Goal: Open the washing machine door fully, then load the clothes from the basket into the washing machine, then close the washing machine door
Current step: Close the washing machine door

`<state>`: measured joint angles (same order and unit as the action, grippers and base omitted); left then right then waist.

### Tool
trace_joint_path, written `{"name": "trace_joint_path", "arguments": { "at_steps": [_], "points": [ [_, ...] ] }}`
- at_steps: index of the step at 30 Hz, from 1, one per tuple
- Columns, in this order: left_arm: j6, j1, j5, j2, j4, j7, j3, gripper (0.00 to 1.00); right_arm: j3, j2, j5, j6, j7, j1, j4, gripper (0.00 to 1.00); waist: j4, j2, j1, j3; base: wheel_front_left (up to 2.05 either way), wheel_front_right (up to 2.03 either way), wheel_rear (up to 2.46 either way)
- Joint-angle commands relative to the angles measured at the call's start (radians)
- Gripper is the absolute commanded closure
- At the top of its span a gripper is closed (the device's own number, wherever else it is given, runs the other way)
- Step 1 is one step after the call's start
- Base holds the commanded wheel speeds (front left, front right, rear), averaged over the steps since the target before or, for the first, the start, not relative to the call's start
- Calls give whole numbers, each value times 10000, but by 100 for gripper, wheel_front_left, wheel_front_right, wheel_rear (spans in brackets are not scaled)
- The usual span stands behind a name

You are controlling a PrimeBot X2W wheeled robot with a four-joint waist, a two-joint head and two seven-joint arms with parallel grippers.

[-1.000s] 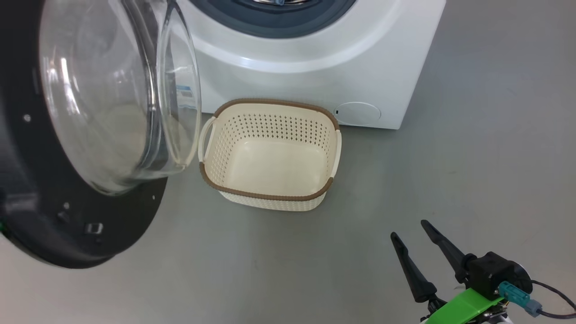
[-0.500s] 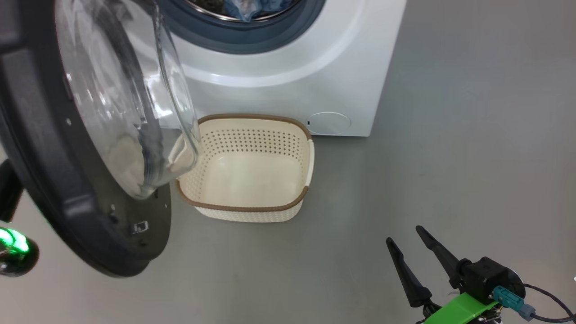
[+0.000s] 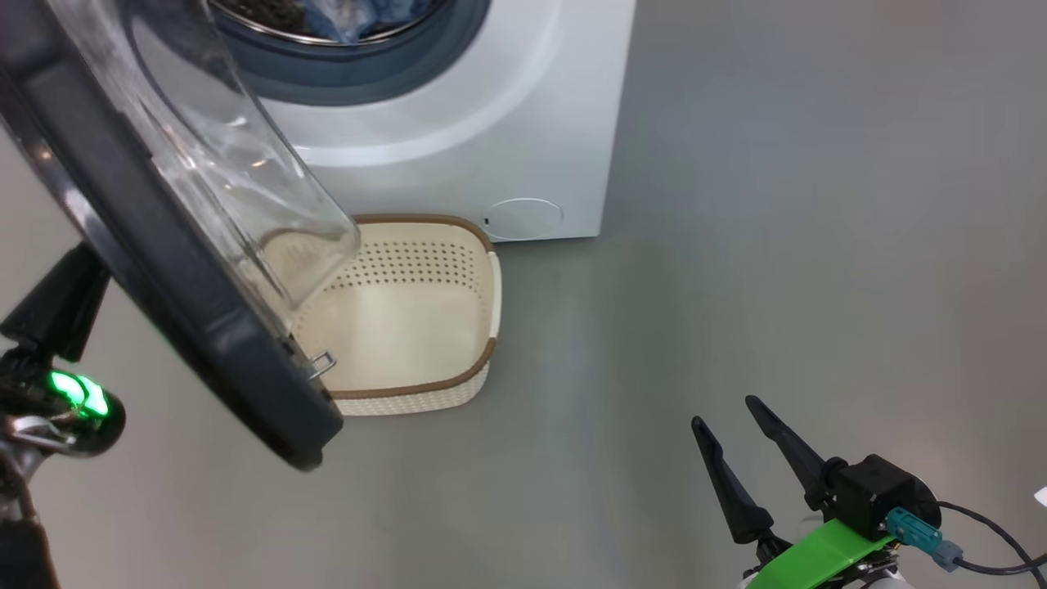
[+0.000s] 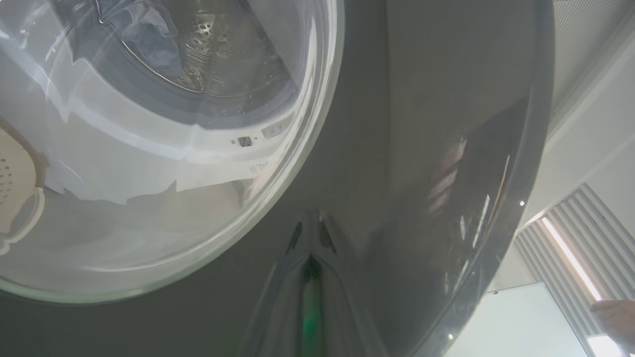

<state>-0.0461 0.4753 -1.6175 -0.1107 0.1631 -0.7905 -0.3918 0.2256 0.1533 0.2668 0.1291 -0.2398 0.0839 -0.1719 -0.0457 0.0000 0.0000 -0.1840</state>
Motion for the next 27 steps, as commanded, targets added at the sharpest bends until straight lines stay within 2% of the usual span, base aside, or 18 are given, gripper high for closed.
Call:
{"name": "trace_joint_path", "arguments": {
  "at_steps": [1, 8, 17, 27],
  "points": [
    [-151, 453, 158, -269, -231, -16, -101, 100, 245, -39, 177, 16, -127, 228, 175, 0, 353, 0, 0, -157, 0, 0, 0],
    [-425, 1060, 565, -103, 129, 862, -187, 100, 239, -126, 201, 16, -187, 382, 95, 0, 931, 0, 0, -396, 0, 0, 0],
    [-736, 1830, 673, 362, 662, 1711, 174, 100, 228, -140, 215, 16, -212, 520, 58, 0, 1253, 0, 0, -637, 0, 0, 0],
    [-840, 2874, 499, 552, 1135, 2768, 477, 100, 153, -140, 188, 16, -218, 696, 168, 0, 1633, 0, 0, -1123, 0, 0, 0]
  ]
}}
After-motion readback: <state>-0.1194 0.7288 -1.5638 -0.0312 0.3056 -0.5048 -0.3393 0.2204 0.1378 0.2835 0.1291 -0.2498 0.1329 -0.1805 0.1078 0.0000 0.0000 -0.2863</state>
